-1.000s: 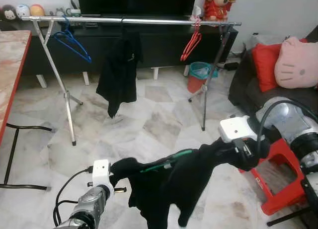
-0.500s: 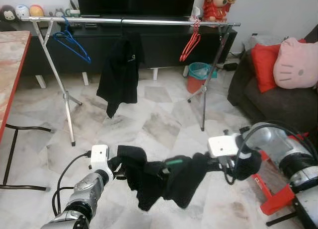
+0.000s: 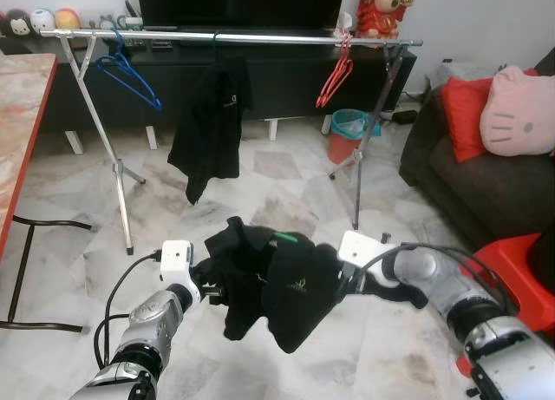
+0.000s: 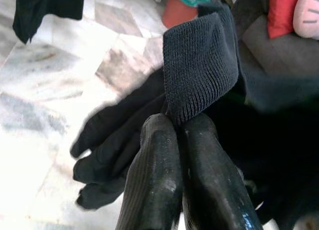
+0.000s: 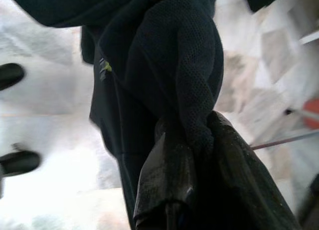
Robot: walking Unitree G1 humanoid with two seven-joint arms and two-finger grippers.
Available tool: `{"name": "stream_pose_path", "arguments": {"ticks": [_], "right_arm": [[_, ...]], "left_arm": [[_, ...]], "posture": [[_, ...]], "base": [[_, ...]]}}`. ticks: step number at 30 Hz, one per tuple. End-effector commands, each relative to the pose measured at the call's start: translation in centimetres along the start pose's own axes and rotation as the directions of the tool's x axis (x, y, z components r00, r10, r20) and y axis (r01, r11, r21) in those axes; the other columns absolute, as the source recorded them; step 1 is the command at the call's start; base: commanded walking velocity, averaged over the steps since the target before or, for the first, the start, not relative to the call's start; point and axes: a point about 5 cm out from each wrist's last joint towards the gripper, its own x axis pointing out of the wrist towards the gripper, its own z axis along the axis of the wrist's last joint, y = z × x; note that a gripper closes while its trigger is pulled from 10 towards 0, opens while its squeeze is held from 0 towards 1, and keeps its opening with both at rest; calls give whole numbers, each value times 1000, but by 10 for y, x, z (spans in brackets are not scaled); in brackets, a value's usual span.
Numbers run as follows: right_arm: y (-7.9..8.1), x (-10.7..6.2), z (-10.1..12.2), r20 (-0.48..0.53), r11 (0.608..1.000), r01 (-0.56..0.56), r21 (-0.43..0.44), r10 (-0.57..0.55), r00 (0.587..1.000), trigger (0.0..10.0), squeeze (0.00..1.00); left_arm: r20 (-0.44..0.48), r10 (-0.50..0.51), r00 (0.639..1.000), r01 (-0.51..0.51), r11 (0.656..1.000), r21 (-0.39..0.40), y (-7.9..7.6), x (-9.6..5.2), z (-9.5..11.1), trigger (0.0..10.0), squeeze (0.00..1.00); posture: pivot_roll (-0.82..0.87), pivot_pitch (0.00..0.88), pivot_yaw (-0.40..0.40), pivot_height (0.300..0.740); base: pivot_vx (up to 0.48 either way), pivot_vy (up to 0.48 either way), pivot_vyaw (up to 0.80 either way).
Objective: Hang hanger
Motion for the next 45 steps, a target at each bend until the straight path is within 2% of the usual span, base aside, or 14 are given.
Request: {"name": "stream_pose_path", "arguments": {"ticks": [1, 5, 9, 12, 15, 16, 20, 23, 26, 28, 31, 37, 38, 45], "right_arm": [[17, 4, -13, -24, 995, -36, 90, 38, 999, 10000, 0], [36, 11, -14, 0, 987, -81, 138, 82, 997, 10000, 0], [43, 16, -17, -28, 987, -38, 158, 43, 999, 10000, 0], [35, 22, -7, -27, 965, 148, 217, -146, 989, 10000, 0], [33, 24, 3, 33, 949, 184, 255, -199, 980, 10000, 0], [31, 25, 9, 67, 928, 213, 305, -245, 967, 10000, 0], [26, 25, 15, 99, 897, 250, 363, -304, 947, 10000, 0], [21, 25, 27, 174, 848, 252, 466, -367, 914, 10000, 0], [17, 24, 34, 210, 836, 258, 485, -397, 893, 10000, 0], [12, 22, 36, 203, 814, 302, 496, -447, 871, 10000, 0], [12, 23, 34, 188, 808, 316, 497, -456, 870, 10000, 0], [24, 28, 26, 135, 824, 296, 483, -405, 905, 10000, 0], [32, 32, 23, 117, 845, 261, 467, -352, 929, 10000, 0], [52, 37, 7, 8, 908, 193, 372, -211, 977, 10000, 0]], "left_arm": [[45, -38, 998, 38, 999, 14, -6, 5, 12, 0, 0], [57, -62, 996, 61, 998, 17, -10, 7, 15, 0, 0], [66, -93, 993, 91, 996, 21, -14, 8, 17, 0, 0], [61, -122, 991, 121, 992, 26, -16, 8, 19, 0, 0], [52, -124, 991, 123, 992, 27, -16, 8, 17, 0, 0], [42, -125, 991, 124, 992, 28, -15, 7, 15, 0, 0], [33, -138, 990, 137, 990, 24, -17, 6, 12, 0, 0], [-34, -191, 981, 192, 981, 30, -20, 4, 2, 0, 0], [-83, -220, 972, 225, 973, 50, -22, 1, -5, 0, 0], [-104, -280, 954, 288, 955, 75, -27, -1, -9, 0, 0], [-104, -302, 948, 311, 947, 82, -29, -2, -9, 0, 0], [-84, -388, 918, 396, 911, 112, -35, -5, -1, 0, 0], [-58, -385, 921, 389, 912, 130, -35, -5, 5, 0, 0], [-10, -325, 946, 322, 934, 156, -30, -2, 15, 0, 0]], "posture": [[-15, 0, -98, 740], [-10, 0, -95, 740], [-2, 0, -90, 740], [9, 0, -84, 740], [10, 0, -82, 740], [11, 0, -80, 740], [17, 0, -78, 740], [19, 0, -77, 740], [15, 0, -73, 740], [14, 0, -69, 740], [19, 0, -69, 740], [36, 0, -60, 740], [37, 0, -58, 740], [37, 0, -53, 740]], "base": [[0, 0, 0], [0, 0, 0], [0, 0, 0], [0, 0, 0], [0, 0, 0], [0, 0, 0], [0, 0, 0], [0, 0, 0], [0, 0, 0], [0, 0, 0], [0, 0, 0], [0, 0, 0], [0, 0, 0], [0, 0, 0]]}}
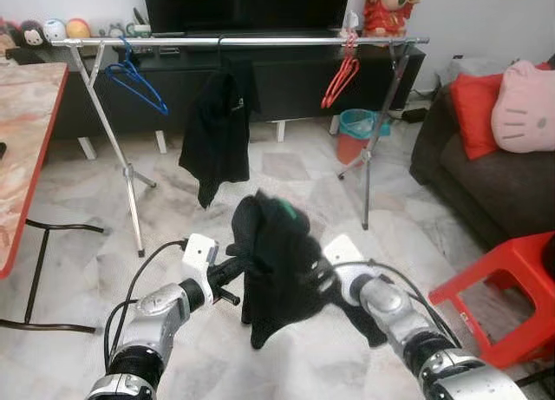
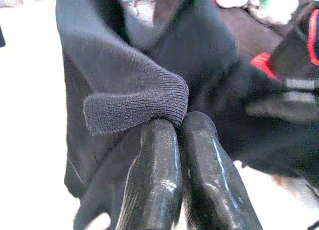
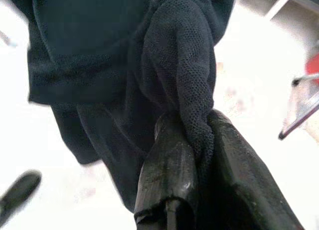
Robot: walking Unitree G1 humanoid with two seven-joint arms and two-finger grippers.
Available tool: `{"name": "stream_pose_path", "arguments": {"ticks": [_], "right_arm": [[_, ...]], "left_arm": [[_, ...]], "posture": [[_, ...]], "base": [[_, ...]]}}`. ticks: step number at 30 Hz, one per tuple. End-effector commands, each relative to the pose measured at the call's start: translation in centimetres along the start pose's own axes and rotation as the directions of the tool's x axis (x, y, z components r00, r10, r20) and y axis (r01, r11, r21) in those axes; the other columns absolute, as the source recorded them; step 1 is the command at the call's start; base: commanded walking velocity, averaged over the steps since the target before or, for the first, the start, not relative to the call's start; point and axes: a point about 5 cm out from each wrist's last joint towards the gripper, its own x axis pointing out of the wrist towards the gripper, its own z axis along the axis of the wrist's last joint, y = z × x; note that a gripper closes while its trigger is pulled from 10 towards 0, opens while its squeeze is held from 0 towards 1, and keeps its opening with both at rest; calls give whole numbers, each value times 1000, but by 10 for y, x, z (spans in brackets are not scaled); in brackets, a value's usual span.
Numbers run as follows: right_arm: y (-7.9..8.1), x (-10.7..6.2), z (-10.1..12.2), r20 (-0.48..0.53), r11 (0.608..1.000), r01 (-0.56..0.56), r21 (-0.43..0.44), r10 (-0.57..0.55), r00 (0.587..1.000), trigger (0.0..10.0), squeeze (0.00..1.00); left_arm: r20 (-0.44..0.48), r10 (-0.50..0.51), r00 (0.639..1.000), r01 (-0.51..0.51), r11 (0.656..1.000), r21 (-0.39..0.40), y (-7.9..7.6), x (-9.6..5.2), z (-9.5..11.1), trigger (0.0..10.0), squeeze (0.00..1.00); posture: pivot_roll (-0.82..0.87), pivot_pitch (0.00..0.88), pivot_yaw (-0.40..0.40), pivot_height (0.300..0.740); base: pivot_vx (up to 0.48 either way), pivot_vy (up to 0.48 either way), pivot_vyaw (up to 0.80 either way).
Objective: Hang hanger
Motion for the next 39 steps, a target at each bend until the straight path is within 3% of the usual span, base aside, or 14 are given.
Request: {"name": "stream_pose_path", "arguments": {"ticks": [1, 10, 11, 15, 19, 20, 21, 25, 26, 29, 34, 35, 39], "right_arm": [[-4, -3, -10, -56, 999, 47, 1, -47, 997, 10000, 0], [-17, -4, -11, -86, 974, 218, 67, -212, 973, 10000, 0], [-18, -4, -11, -92, 960, 251, 121, -241, 966, 10000, 0], [-21, -4, -6, -53, 938, 277, 207, -272, 961, 10000, 0], [-21, -2, 2, -15, 942, 261, 209, -264, 964, 10000, 0], [-20, -1, 6, 13, 944, 254, 209, -263, 965, 10000, 0], [-19, -1, 8, 27, 943, 251, 219, -263, 965, 10000, 0], [-17, 0, 13, 67, 944, 235, 234, -257, 964, 10000, 0], [-16, 1, 17, 92, 947, 218, 234, -245, 965, 10000, 0], [-15, 1, 22, 130, 952, 189, 240, -225, 966, 10000, 0], [-17, 0, 24, 163, 943, 182, 280, -234, 959, 10000, 0], [-20, -1, 27, 178, 938, 189, 289, -247, 953, 10000, 0], [-26, -3, 29, 195, 933, 208, 295, -272, 942, 10000, 0]], "left_arm": [[39, -15, 999, 14, 1000, 17, -1, 2, 11, 0, 0], [44, -143, 989, 142, 990, 20, -13, -2, 16, 0, 0], [31, -171, 985, 170, 985, 26, -14, -5, 17, 0, 0], [-41, -258, 965, 259, 965, 36, -21, -11, 12, 0, 0], [-96, -285, 954, 290, 956, 40, -23, -15, 5, 0, 0], [-122, -251, 960, 260, 963, 67, -21, -15, 1, 2745, 0], [-133, -227, 965, 238, 968, 76, -19, -14, -1, 10000, 0], [-175, -134, 975, 152, 984, 90, -12, -12, -7, 10000, 0], [-184, -70, 980, 94, 988, 120, -7, -11, -9, 10000, 0], [-169, 42, 985, -22, 993, 117, 1, -10, -11, 10000, 0], [-154, 41, 987, -28, 996, 88, -1, -10, -14, 10000, 0], [-152, 32, 988, -20, 997, 76, -2, -10, -16, 10000, 1000], [-148, 17, 989, -7, 998, 67, -4, -10, -19, 10000, 1000]], "posture": [[37, 0, -53, 740], [54, 0, -48, 740], [55, 0, -46, 740], [59, 0, -43, 740], [60, 0, -40, 740], [60, 0, -39, 740], [59, 0, -38, 740], [59, 0, -37, 740], [55, 0, -34, 740], [52, 0, -33, 740], [49, 0, -31, 740], [48, 0, -30, 740], [49, 0, -29, 740]], "base": [[0, 0, 0], [0, 0, 0], [0, 0, 0], [0, 0, 0], [0, 0, 0], [0, 0, 0], [0, 0, 0], [0, 0, 0], [0, 0, 0], [0, 0, 0], [0, 0, 0], [0, 0, 0], [0, 0, 0]]}}
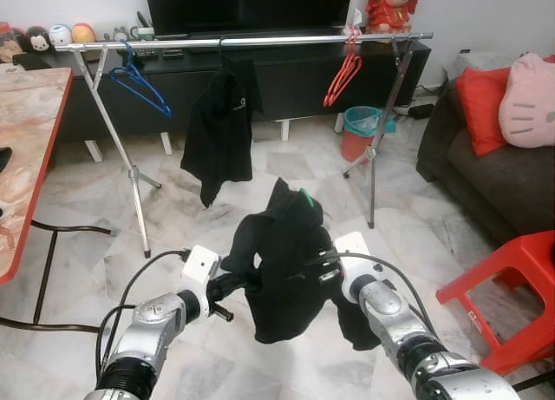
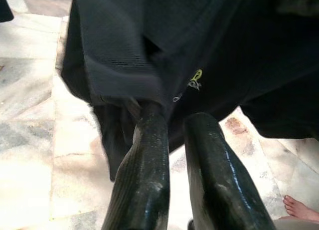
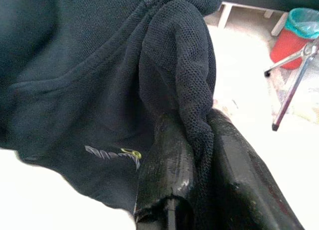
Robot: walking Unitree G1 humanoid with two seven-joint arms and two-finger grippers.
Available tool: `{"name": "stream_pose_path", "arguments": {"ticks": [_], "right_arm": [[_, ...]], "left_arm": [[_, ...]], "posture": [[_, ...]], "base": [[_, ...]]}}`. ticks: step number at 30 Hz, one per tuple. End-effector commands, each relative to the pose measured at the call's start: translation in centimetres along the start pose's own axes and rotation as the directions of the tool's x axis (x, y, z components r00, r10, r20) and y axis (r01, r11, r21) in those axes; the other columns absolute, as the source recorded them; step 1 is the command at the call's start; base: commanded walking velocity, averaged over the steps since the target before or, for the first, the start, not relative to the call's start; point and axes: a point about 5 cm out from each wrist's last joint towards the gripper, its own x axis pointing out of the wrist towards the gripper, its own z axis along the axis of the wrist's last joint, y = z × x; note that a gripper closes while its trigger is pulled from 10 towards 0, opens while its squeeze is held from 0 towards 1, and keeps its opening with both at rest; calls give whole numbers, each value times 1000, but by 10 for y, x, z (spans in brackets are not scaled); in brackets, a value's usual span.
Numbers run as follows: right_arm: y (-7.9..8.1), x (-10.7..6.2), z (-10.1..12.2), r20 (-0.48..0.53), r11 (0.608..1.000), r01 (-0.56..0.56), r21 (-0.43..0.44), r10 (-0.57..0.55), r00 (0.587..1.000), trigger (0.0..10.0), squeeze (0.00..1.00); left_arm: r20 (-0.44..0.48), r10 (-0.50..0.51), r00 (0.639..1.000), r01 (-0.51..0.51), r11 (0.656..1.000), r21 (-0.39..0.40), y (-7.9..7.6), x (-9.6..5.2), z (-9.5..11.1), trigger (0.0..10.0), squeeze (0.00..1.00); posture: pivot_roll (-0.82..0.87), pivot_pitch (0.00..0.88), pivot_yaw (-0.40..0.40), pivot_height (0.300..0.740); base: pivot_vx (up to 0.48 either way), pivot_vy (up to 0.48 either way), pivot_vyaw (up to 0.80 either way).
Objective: Hang hanger
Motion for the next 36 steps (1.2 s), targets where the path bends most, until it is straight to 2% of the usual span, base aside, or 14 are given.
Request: {"name": "stream_pose_path", "arguments": {"ticks": [1, 12, 17, 20, 23, 24, 27, 28, 29, 32, 34, 36], "right_arm": [[-9, 4, 22, 93, 999, 37, 5, -37, 995, 10000, 0], [1, 4, 22, 119, 1000, 6, -4, -5, 993, 10000, 0], [-2, 3, 27, 160, 999, -50, 6, 48, 986, 10000, 0], [-2, 3, 27, 160, 999, -50, 6, 48, 986, 10000, 0], [-8, -1, 30, 199, 992, -124, -2, 122, 972, 10000, 0], [-12, -4, 31, 211, 982, -186, -26, 188, 959, 10000, 0], [-13, -4, 32, 213, 979, -199, -31, 201, 956, 10000, 0], [-16, -6, 33, 215, 973, -224, -57, 231, 949, 10000, 0], [-22, -8, 36, 205, 958, -262, -114, 281, 938, 10000, 0], [-36, -15, 39, 152, 906, -375, -199, 406, 901, 10000, 0], [-38, -17, 40, 140, 893, -401, -206, 432, 891, 10000, 0], [-41, -22, 40, 93, 833, -497, -243, 530, 843, 10000, 0]], "left_arm": [[5, -3, 1000, 3, 1000, -19, -1, 0, -4, 10000, 1000], [11, -14, 1000, 14, 1000, -10, 2, -3, -3, 10000, 1000], [64, 88, 994, -89, 996, 9, 20, -10, 9, 10000, 1000], [64, 88, 994, -89, 996, 9, 20, -10, 9, 10000, 1000], [126, 135, 983, -138, 990, 21, 29, -14, 23, 10000, 1000], [158, 151, 976, -159, 987, 35, 32, -17, 31, 10000, 1000], [163, 153, 975, -161, 986, 39, 33, -17, 32, 10000, 1000], [172, 146, 974, -157, 986, 51, 33, -18, 35, 10000, 1000], [177, 120, 977, -135, 988, 76, 32, -20, 39, 10000, 0], [176, 51, 983, -76, 987, 139, 30, -26, 45, 10000, 0], [173, 37, 984, -64, 986, 154, 30, -28, 46, 10000, 0], [152, -17, 988, -11, 983, 182, 28, -32, 49, 10000, 0]], "posture": [[49, 0, -29, 740], [50, 0, -15, 740], [50, 0, -11, 740], [50, 0, -11, 740], [47, 0, -8, 740], [47, 0, -8, 740], [47, 0, -8, 740], [36, 0, -8, 740], [31, 0, -8, 740], [28, 0, -15, 740], [28, 0, -17, 740], [28, 0, -21, 740]], "base": [[0, 0, 0], [0, 0, 0], [0, 0, 0], [0, 0, 0], [0, 0, 0], [0, 0, 0], [0, 0, 0], [0, 0, 0], [0, 0, 0], [0, 0, 0], [0, 0, 0], [0, 0, 0]]}}
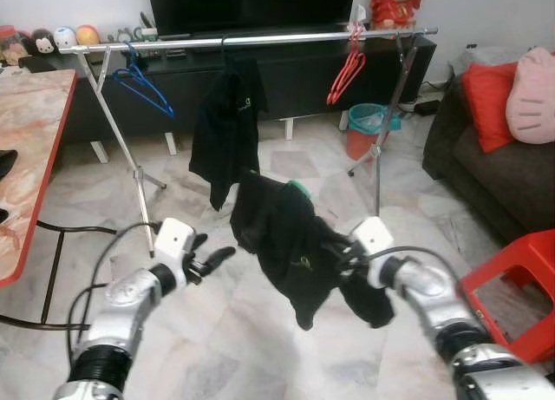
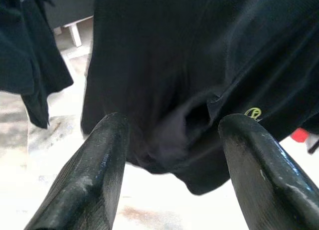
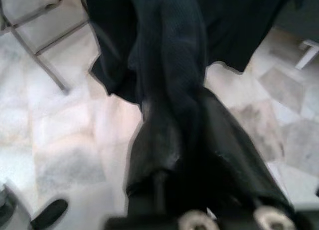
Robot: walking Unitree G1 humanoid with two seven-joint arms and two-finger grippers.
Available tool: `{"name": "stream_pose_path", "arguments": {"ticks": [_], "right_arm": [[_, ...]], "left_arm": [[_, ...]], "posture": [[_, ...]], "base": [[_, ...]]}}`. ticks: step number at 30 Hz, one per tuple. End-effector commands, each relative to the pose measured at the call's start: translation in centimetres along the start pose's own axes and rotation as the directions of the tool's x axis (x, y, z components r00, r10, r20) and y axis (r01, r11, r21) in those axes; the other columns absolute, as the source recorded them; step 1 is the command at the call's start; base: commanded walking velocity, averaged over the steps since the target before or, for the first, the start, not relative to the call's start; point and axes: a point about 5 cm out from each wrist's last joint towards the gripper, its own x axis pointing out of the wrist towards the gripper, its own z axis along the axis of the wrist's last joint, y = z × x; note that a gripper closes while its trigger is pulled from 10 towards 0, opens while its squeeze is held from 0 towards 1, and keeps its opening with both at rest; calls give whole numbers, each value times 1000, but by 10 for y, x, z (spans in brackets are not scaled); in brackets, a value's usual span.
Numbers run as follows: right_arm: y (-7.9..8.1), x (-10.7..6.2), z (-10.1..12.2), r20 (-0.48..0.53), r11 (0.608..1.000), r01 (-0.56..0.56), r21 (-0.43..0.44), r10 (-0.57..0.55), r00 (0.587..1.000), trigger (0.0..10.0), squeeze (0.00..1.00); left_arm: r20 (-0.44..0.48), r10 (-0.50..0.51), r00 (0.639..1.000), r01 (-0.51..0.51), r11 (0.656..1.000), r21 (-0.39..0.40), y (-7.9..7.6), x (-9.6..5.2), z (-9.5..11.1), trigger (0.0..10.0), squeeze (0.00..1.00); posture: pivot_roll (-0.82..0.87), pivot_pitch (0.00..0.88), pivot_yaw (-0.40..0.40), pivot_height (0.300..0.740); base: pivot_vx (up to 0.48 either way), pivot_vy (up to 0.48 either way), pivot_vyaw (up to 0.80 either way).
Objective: Hang hanger
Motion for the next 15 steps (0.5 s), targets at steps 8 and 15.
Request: {"name": "stream_pose_path", "arguments": {"ticks": [8, 15], "right_arm": [[0, -23, 2, -66, 920, -392, 14, 392, 918, 10000, 0], [-5, -38, 6, -45, 851, -518, 84, 523, 851, 10000, 0]], "left_arm": [[-35, -266, 963, 267, 963, 22, -12, -15, 22, 10000, 0], [-79, -441, 894, 440, 898, -20, -25, -29, 32, 10000, 0]], "posture": [[58, 0, -46, 740], [66, 0, -65, 740]], "base": [[0, 0, 0], [0, 0, 0]]}}
